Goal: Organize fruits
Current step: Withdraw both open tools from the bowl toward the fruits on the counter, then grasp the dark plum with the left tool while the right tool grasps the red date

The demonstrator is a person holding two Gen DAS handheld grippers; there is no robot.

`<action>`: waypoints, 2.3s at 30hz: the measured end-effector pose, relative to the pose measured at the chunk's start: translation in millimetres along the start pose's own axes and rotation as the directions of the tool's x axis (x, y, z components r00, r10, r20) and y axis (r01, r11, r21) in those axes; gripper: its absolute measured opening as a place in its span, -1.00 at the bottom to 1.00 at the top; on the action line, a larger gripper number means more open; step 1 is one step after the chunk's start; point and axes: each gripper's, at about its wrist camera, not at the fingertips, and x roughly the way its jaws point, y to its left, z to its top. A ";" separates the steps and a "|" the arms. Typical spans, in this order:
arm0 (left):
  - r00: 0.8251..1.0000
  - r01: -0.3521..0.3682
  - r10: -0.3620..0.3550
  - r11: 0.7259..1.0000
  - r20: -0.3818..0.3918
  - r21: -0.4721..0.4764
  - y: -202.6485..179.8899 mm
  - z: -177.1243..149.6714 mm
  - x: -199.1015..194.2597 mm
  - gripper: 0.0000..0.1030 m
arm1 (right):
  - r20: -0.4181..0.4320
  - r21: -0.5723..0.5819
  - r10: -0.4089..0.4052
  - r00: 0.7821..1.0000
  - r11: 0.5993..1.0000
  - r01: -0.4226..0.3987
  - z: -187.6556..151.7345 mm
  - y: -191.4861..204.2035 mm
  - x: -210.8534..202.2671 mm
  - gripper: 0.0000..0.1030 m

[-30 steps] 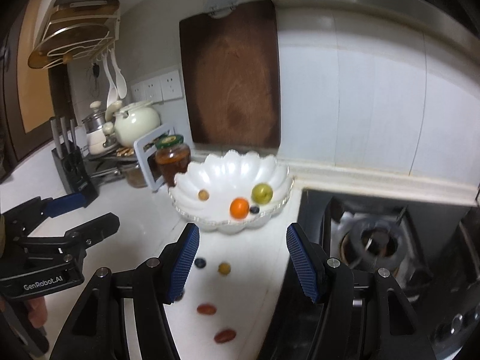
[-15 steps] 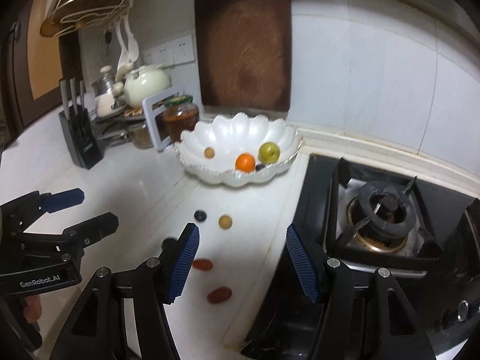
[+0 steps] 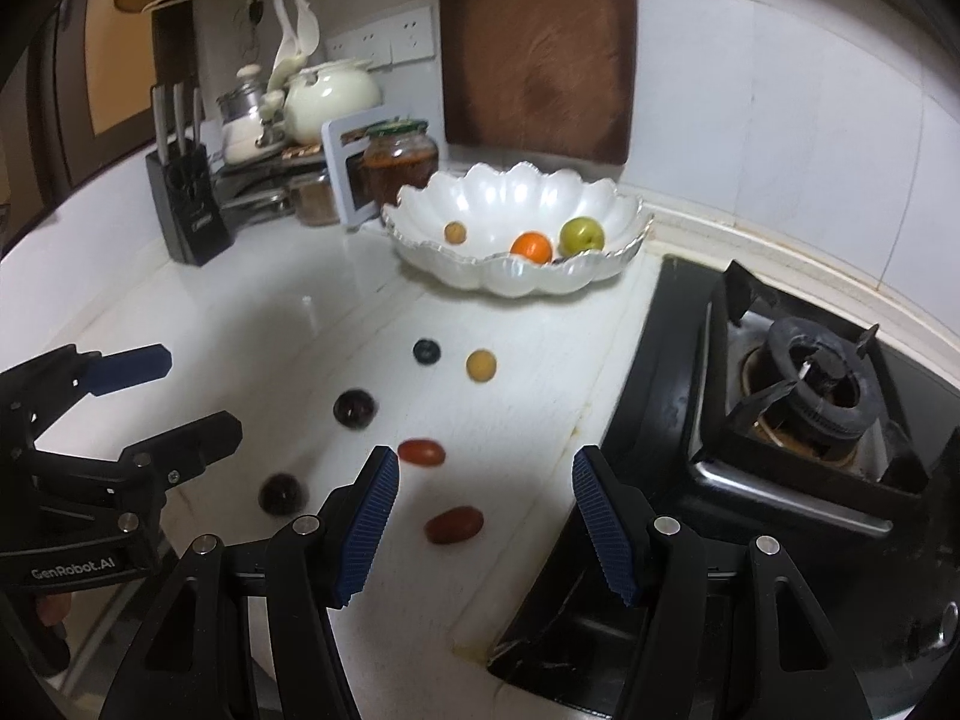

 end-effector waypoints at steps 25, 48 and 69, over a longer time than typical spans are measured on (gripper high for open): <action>0.993 0.036 -0.038 0.999 -0.114 -0.021 -7.9 -38.4 47.0 0.26 | -0.117 -0.061 0.049 0.992 0.997 -0.057 -29.1 8.7 45.2 0.13; 0.982 0.073 -0.083 0.995 -0.168 -0.066 -6.4 -43.6 67.2 -0.31 | -0.148 -0.066 0.082 0.986 0.994 -0.093 -30.7 9.3 64.5 -0.38; 0.989 0.097 -0.111 0.984 -0.093 -0.147 2.6 -23.7 48.3 -0.44 | -0.071 -0.036 0.085 0.994 0.995 -0.088 -13.9 7.2 40.8 -0.40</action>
